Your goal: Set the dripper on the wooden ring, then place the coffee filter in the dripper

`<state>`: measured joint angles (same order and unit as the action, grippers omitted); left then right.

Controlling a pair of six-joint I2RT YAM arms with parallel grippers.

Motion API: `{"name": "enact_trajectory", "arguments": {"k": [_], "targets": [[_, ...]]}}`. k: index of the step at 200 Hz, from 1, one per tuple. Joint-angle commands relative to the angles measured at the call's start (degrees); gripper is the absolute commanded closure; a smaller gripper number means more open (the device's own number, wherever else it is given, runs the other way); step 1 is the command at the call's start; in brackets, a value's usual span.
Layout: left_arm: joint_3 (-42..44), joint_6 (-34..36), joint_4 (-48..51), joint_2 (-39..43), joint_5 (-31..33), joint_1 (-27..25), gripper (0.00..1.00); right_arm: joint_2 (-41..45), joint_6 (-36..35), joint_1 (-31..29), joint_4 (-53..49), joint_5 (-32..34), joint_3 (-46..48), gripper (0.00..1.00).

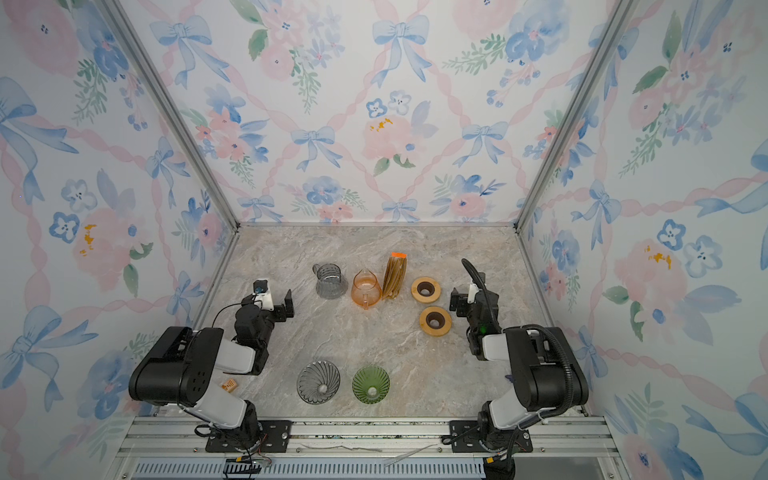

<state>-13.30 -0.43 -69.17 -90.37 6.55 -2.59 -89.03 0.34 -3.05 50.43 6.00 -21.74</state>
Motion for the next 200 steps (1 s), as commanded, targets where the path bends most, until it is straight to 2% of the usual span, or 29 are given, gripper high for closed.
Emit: {"name": "enact_trajectory", "arguments": {"k": [1,200], "targets": [[-0.2,-0.3,-1.1,0.4,-0.4,0.4,0.02,0.4,-0.7,-0.1,0.8,0.3,-1.0,0.04],[1.0,0.4,-1.7,2.4,-2.1,0.1,0.02,1.2,0.5,1.1,3.4,-0.4,0.8,0.04]]}}
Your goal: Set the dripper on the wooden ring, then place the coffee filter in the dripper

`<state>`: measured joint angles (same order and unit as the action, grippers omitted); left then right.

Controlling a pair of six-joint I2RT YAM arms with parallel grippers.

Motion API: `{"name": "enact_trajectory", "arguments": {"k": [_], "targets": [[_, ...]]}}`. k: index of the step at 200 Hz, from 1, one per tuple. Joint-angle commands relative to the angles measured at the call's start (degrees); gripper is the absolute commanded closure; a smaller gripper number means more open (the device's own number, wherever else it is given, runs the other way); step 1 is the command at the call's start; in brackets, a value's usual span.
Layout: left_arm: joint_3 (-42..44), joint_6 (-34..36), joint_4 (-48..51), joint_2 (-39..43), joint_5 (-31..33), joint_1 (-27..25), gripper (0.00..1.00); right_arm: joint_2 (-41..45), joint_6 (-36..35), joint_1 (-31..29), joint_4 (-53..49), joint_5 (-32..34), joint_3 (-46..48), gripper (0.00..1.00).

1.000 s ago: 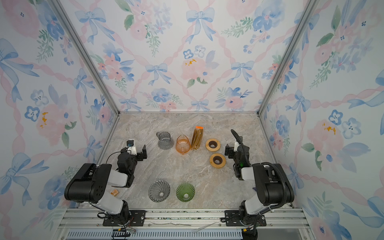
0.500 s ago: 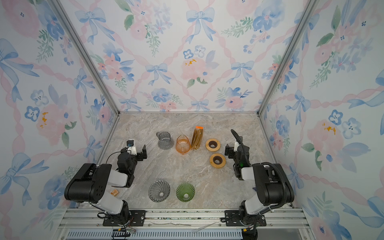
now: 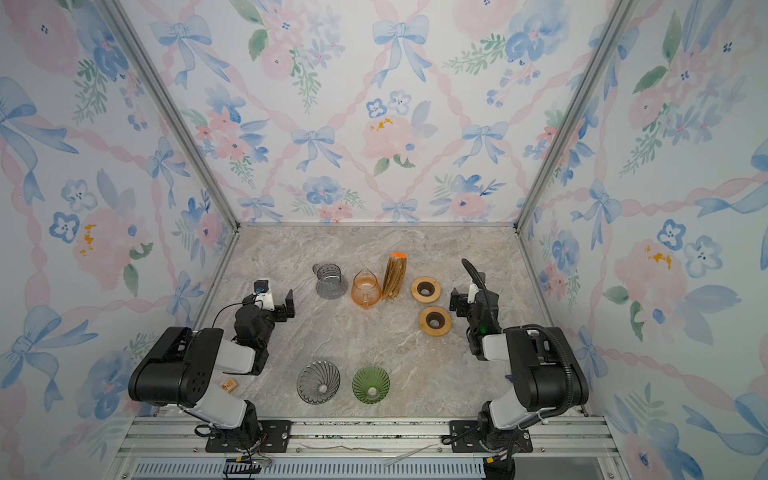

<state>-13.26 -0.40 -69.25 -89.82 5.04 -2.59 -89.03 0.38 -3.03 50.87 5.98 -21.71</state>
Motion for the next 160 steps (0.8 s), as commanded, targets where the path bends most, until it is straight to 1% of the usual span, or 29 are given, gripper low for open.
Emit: {"name": "enact_trajectory", "arguments": {"k": [1,35,52,66,86,103,119,138,160], "targets": [[0.9,0.4,-1.5,1.9,-0.6,0.1,0.02,1.2,0.4,1.1,2.9,-0.3,0.8,0.04],[1.4,0.6,-0.8,4.0,0.9,-0.6,0.02,1.9,1.5,1.9,4.1,-0.9,1.6,0.04],[1.1,1.2,0.5,5.2,2.7,-1.5,0.02,3.4,1.5,2.0,2.0,-0.8,1.2,0.04],[-0.1,1.5,4.2,7.0,3.7,-2.2,0.02,5.1,1.6,2.0,0.1,-0.4,0.9,0.04],[-2.5,1.3,11.9,9.8,6.1,-3.7,0.02,8.6,1.5,1.8,-3.9,0.4,0.4,0.04],[-5.3,1.0,18.9,12.5,8.3,-5.7,0.02,12.5,2.5,1.3,-11.5,3.3,-1.7,0.04],[-8.4,-0.5,27.0,15.4,11.6,-8.6,0.02,16.2,5.5,0.8,-23.2,6.7,-5.7,0.04],[-13.2,-2.7,36.6,18.4,12.3,-12.0,0.02,19.5,7.6,-0.3,-35.3,6.5,-10.6,0.04],[-18.2,-8.9,46.1,20.6,13.1,-14.4,0.02,22.5,9.3,-3.0,-43.5,5.4,-14.4,0.04]]}}
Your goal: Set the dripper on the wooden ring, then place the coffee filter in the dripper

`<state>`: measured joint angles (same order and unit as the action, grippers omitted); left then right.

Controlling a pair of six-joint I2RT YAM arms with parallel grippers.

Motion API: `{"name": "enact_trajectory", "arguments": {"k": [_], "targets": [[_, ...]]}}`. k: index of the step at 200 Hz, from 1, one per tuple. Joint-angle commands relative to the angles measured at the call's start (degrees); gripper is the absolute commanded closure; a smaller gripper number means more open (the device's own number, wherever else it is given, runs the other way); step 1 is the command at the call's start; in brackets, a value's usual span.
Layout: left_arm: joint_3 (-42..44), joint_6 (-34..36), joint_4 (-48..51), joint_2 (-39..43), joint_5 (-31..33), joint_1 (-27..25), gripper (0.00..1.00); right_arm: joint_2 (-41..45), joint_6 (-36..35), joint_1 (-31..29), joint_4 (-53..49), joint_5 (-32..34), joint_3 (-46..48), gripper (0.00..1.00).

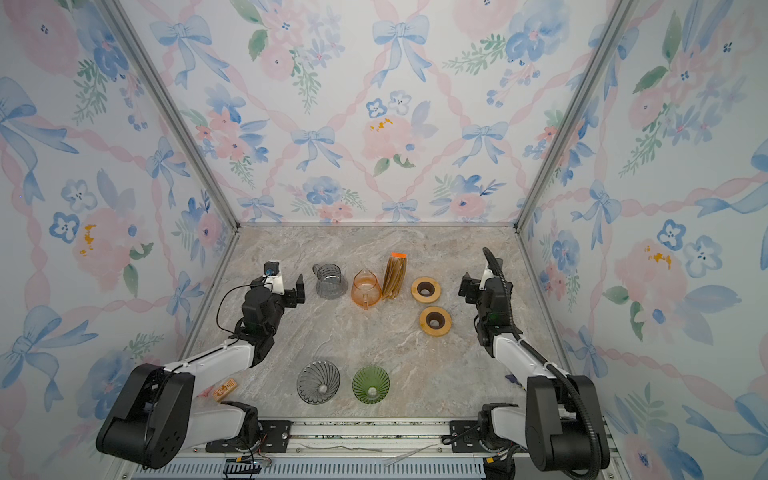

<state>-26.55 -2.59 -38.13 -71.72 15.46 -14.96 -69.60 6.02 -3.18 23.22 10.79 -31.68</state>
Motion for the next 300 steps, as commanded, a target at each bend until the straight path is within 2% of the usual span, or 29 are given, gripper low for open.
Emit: {"name": "enact_trajectory", "arguments": {"k": [1,17,32,50,66,90,111,139,144,165,205,300], "targets": [[-5.2,-7.1,15.4,2.5,2.7,-2.1,0.02,3.3,3.7,-3.0,-16.2,0.5,-4.6,0.04],[-8.8,-11.7,22.4,3.2,1.0,-3.5,0.02,4.3,5.2,-5.2,-22.2,0.0,-7.8,0.04],[-12.6,-13.0,29.4,3.0,-2.2,-5.0,0.02,4.2,7.7,-7.0,-28.7,1.6,-11.8,0.04],[-17.8,-14.1,37.0,2.6,-5.2,-6.2,0.02,3.1,9.4,-8.3,-35.1,-1.1,-16.1,0.04],[-20.3,-14.9,41.4,3.4,-8.6,-6.6,0.02,2.0,12.9,-9.9,-40.4,-0.5,-19.5,0.04],[-21.9,-14.6,45.1,6.1,-14.7,-6.6,0.02,1.6,12.6,-14.4,-42.4,-1.2,-21.5,0.04],[-23.6,-13.6,49.2,7.9,-16.7,-6.7,0.02,0.7,12.8,-17.4,-43.7,-2.3,-23.1,0.04],[-25.8,-11.4,55.3,9.8,-20.0,-6.6,0.02,-1.3,11.8,-23.2,-46.3,1.0,-26.4,0.01],[-25.7,-10.8,55.9,10.3,-21.0,-6.7,0.02,-1.8,11.8,-24.3,-46.6,1.6,-27.0,0.0],[-24.9,-8.5,57.7,12.5,-24.8,-6.6,0.02,-4.8,12.9,-27.7,-48.7,2.7,-29.9,0.06],[-21.7,-7.8,57.8,16.6,-30.4,-6.6,0.02,-9.2,15.2,-32.9,-48.8,0.7,-33.4,0.15],[-20.8,-9.5,57.5,19.4,-28.2,-6.7,0.02,-20.7,21.5,-43.2,-47.1,1.3,-37.8,0.31]]}}
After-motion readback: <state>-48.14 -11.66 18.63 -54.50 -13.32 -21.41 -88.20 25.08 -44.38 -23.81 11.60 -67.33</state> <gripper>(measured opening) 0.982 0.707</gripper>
